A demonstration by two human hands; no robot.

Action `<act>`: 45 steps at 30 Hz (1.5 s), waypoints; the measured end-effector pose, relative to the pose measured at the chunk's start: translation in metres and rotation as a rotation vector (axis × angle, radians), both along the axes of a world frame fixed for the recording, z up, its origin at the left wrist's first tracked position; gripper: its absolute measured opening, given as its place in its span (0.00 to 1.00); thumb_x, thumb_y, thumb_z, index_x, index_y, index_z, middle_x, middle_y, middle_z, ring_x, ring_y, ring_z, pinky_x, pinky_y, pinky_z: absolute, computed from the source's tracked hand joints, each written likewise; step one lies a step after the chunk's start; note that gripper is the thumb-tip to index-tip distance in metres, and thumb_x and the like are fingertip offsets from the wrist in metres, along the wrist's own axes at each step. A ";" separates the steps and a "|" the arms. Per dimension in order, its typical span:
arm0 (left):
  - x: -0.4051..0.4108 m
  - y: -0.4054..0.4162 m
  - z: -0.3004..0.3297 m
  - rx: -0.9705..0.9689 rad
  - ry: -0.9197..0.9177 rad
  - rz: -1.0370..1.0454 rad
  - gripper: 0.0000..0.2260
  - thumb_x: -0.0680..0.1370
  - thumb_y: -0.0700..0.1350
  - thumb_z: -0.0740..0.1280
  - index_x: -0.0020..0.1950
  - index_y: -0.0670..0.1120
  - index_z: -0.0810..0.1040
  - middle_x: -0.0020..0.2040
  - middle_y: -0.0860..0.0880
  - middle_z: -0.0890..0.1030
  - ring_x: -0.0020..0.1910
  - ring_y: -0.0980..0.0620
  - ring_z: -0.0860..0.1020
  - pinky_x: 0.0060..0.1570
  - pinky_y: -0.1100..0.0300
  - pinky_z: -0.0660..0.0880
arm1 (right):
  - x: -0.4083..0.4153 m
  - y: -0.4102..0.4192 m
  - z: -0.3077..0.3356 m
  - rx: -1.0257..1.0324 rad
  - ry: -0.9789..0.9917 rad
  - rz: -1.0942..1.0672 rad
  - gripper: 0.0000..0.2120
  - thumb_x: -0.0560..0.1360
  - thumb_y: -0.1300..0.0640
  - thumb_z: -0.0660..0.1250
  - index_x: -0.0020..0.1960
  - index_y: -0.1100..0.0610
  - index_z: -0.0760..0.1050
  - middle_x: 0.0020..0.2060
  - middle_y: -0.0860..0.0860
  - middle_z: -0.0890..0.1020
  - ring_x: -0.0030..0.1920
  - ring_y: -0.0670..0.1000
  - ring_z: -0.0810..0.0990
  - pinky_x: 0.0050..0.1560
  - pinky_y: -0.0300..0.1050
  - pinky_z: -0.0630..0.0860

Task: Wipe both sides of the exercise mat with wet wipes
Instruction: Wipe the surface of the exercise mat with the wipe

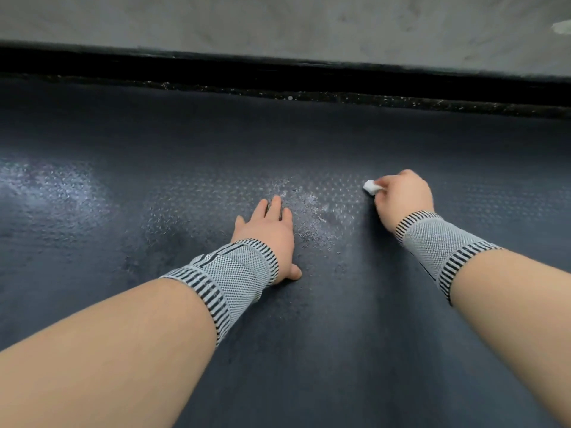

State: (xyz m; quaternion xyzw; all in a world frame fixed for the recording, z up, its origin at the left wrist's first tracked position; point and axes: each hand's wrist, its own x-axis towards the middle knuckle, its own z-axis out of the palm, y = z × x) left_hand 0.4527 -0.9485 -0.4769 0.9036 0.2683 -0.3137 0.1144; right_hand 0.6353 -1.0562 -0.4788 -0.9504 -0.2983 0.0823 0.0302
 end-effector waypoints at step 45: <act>-0.051 -0.021 -0.004 0.068 -0.184 -0.098 0.34 0.79 0.60 0.61 0.80 0.48 0.52 0.81 0.50 0.48 0.79 0.48 0.46 0.73 0.35 0.50 | -0.141 -0.022 -0.012 0.060 0.244 0.343 0.13 0.78 0.57 0.59 0.60 0.52 0.77 0.55 0.52 0.73 0.54 0.56 0.76 0.52 0.41 0.69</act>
